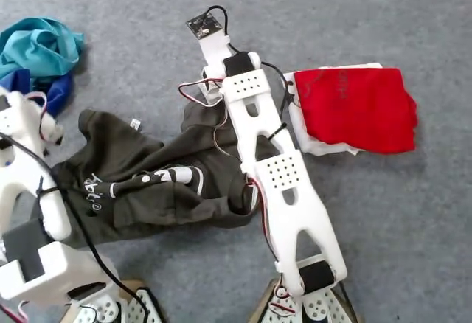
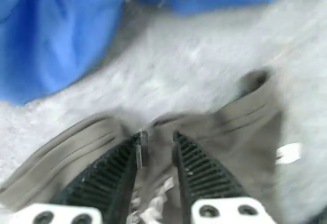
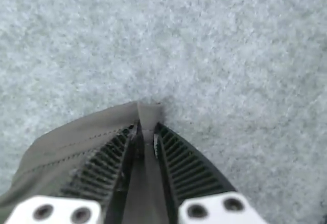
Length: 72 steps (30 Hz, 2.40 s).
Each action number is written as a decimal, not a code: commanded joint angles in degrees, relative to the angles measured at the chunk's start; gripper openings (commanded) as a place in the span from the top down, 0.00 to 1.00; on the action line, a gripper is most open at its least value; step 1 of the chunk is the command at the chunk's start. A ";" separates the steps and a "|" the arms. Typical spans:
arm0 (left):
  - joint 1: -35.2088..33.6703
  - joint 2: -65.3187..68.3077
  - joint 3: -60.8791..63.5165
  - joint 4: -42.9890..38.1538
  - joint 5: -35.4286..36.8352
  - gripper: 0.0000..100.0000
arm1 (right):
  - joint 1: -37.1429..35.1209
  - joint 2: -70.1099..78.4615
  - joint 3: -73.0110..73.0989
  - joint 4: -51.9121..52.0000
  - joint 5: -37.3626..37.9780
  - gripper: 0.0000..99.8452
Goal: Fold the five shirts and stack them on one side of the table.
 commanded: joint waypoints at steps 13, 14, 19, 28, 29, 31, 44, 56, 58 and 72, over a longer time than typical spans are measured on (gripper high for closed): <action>11.65 40.35 -55.25 9.23 17.23 0.88 | 1.14 -0.75 -0.40 0.62 -0.26 0.99; 11.56 43.34 -58.95 10.02 17.67 0.88 | 1.14 -0.75 -0.40 0.62 -0.26 0.99; 11.65 56.26 -75.65 16.97 20.22 0.88 | 1.14 -0.75 -0.40 0.62 -0.18 0.99; 12.53 70.33 -96.66 31.65 21.27 0.88 | 1.14 -0.75 -0.40 0.62 0.09 0.99; 12.35 70.86 -96.92 31.65 21.27 0.88 | 1.14 -0.75 -0.31 0.62 0.09 0.99; 12.09 70.51 -97.10 31.65 21.27 0.88 | 1.05 -0.75 -0.31 0.62 0.09 0.99; 12.79 60.84 -96.48 31.65 21.27 0.88 | 1.05 -0.75 -0.22 0.62 0.18 0.99; 15.08 59.78 -83.82 31.47 21.36 0.88 | 1.05 -0.75 -0.22 0.62 0.18 0.99; 13.32 59.78 -82.59 31.47 21.36 0.88 | 1.05 -0.75 -0.22 0.62 0.18 0.99; 10.77 62.51 -82.33 31.38 23.21 0.88 | 1.05 -0.75 -0.22 0.62 0.18 0.99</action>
